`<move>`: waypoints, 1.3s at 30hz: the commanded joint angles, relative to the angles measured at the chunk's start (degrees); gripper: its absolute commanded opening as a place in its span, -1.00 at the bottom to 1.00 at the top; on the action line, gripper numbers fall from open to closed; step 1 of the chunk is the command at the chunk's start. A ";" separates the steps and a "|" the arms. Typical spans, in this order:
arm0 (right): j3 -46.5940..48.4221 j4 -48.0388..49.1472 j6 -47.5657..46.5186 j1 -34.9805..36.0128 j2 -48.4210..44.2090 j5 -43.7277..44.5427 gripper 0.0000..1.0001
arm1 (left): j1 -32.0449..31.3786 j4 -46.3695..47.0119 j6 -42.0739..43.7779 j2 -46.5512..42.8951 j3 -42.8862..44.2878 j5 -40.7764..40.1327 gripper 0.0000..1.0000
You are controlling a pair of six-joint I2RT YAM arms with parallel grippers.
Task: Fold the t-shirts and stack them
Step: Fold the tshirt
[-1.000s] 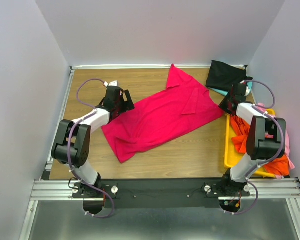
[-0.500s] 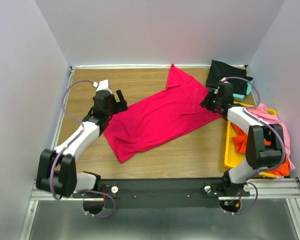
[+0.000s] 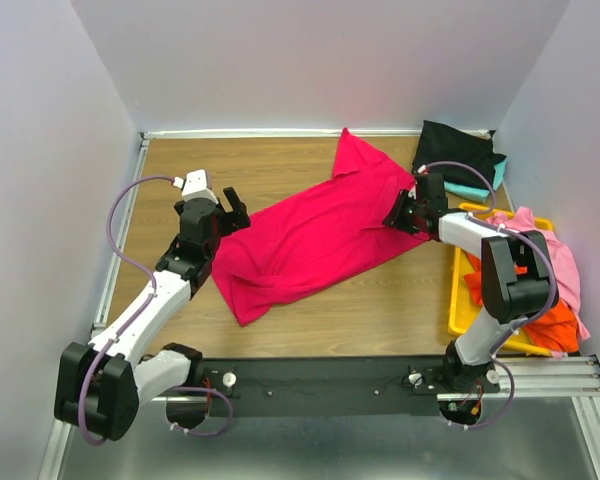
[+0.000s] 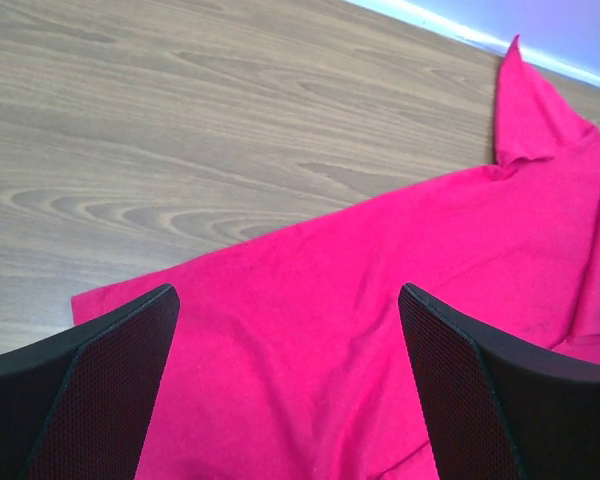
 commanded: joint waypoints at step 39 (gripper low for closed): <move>10.80 0.66 -1.60 1.40 8.61 -0.07 -0.94 | -0.57 0.41 1.07 3.78 0.52 -3.61 0.97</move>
